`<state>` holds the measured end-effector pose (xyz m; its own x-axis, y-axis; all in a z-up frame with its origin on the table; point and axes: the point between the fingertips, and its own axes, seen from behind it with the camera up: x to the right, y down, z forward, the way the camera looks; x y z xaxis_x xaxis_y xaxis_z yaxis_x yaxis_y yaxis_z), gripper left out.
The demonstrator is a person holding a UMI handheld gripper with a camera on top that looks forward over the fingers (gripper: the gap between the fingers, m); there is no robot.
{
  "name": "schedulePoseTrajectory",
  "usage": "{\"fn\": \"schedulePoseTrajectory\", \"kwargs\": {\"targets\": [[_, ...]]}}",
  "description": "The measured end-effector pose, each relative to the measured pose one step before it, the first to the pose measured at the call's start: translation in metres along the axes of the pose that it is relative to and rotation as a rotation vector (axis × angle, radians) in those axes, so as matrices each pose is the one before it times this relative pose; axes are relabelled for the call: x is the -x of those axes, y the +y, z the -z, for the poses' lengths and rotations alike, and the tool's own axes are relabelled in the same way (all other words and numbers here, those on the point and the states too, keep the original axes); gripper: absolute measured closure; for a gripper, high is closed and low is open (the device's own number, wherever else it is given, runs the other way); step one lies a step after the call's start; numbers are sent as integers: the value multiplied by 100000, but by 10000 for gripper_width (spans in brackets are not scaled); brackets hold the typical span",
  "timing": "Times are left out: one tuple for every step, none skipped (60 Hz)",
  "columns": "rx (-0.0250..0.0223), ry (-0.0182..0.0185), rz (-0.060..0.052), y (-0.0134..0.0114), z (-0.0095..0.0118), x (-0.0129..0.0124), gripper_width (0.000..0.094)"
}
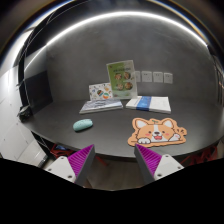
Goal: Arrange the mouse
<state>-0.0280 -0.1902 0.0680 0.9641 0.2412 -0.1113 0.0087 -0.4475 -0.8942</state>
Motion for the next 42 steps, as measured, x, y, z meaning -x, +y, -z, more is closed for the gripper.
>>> {"fn": "schedulePoseTrajectory", "kwargs": {"targets": [[-194,-28,-60,-58,-16,16,104],[-199,5,34,-59,-9,9,104],[-266,55,-13,-83,11,31,104],[-372,87,34,-123,24,12,104],[-409,64,114,-102,30,55,104],[-364,-53,203,-106,36,141,102],[-310,-172,304,-87,-42,211,101],[-172,-333,433,-65,-10,256,102],[-62,-418,411,-31,-39,288,103],[-160,-367,411,47,-329,309,102],[47,-504,235,-15,-4,417,103],[20,-513,262,-5,-169,391,103],[69,-594,332,-37,-179,458,104],[67,-611,304,-58,-279,496,103],[-17,-632,370,-42,-320,475,102],[-131,-717,279,-63,-393,520,102],[-126,-793,270,-42,-460,553,101],[-56,-885,234,-15,-511,629,102],[45,-1043,181,-30,-597,663,103],[18,-1288,146,-19,-599,742,104],[1,-1538,173,1,-695,783,102],[39,-1731,253,15,-721,827,105],[255,-1662,130,61,-696,784,106],[410,-1473,-5,117,-704,758,106],[462,-1535,77,83,-705,779,108],[496,-1671,316,29,-693,781,106],[420,-1624,544,-31,-727,717,106],[28,-1413,657,-88,-738,642,100],[-222,-1031,719,-125,-766,557,104],[32,-646,871,-82,-774,458,106],[470,-448,889,31,-771,410,104],[745,-419,884,96,-759,342,107],[759,-495,568,67,-751,332,107],[790,-369,17,70,-731,278,106],[845,-122,-430,113,-746,244,107],[985,-227,-495,106,-686,207,108],[976,-223,-507,86,-679,215,107],[909,-132,-457,92,-603,181,105],[815,-30,-225,77,-630,101,108],[833,124,194,88,-568,23,109],[1024,525,390,134,-534,-108,107],[1057,851,124,140,-513,-189,110]]}}
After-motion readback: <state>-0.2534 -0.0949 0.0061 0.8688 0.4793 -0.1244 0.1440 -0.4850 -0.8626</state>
